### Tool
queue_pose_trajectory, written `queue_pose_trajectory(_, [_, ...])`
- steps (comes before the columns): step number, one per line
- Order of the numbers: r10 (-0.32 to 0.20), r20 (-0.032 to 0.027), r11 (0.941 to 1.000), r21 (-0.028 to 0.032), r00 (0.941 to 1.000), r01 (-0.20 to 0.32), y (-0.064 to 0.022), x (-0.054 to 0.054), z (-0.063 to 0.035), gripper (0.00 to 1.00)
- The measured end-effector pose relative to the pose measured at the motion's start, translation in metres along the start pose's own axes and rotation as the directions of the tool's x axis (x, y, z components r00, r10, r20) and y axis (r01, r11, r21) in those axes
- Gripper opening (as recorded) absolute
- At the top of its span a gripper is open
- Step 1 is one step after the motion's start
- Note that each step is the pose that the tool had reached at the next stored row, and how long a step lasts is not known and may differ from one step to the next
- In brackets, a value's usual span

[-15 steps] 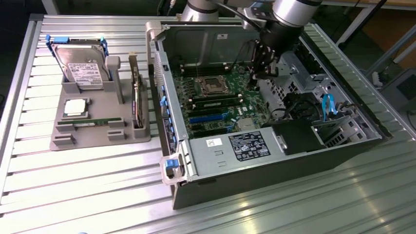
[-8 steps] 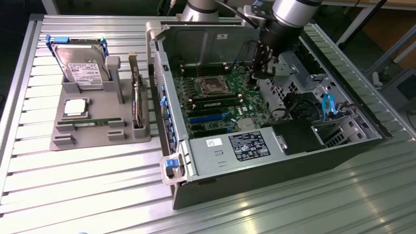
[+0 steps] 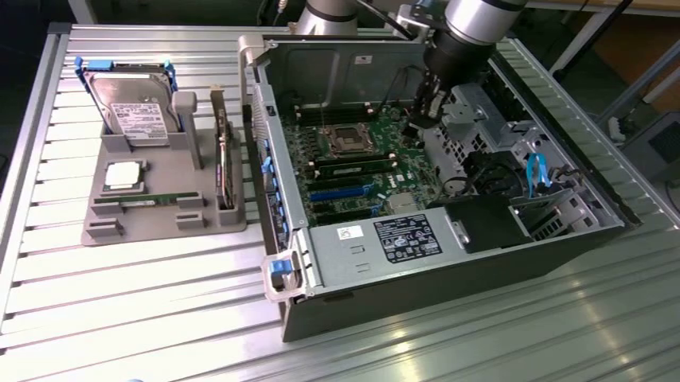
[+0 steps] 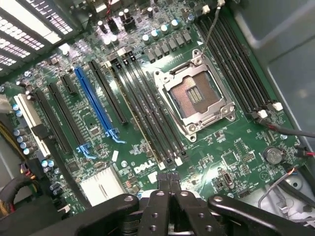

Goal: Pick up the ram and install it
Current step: 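Press down the ram until it locks into place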

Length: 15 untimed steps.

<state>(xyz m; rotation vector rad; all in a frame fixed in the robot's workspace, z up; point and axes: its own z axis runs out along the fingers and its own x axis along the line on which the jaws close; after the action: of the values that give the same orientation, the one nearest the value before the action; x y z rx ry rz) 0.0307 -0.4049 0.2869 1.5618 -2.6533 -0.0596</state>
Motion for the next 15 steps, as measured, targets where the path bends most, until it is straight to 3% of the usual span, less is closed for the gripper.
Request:
queue_pose_trajectory(4, [0.088, 0.0056, 0.9961, -0.0033, 0.9961, -0.088, 0.0, 0.0, 0.0, 0.09])
queue_pose_trajectory(8, [0.165, 0.0102, 0.9863, -0.0065, 0.9862, -0.165, 0.0, 0.0, 0.0, 0.09])
queue_pose_trajectory(11, [0.219, 0.0133, 0.9758, -0.009, 0.9757, -0.218, 0.0, 0.0, 0.0001, 0.09])
queue_pose_trajectory(15, [0.299, 0.0179, 0.9543, -0.0131, 0.9542, -0.298, 0.0, 0.0, 0.0002, 0.09])
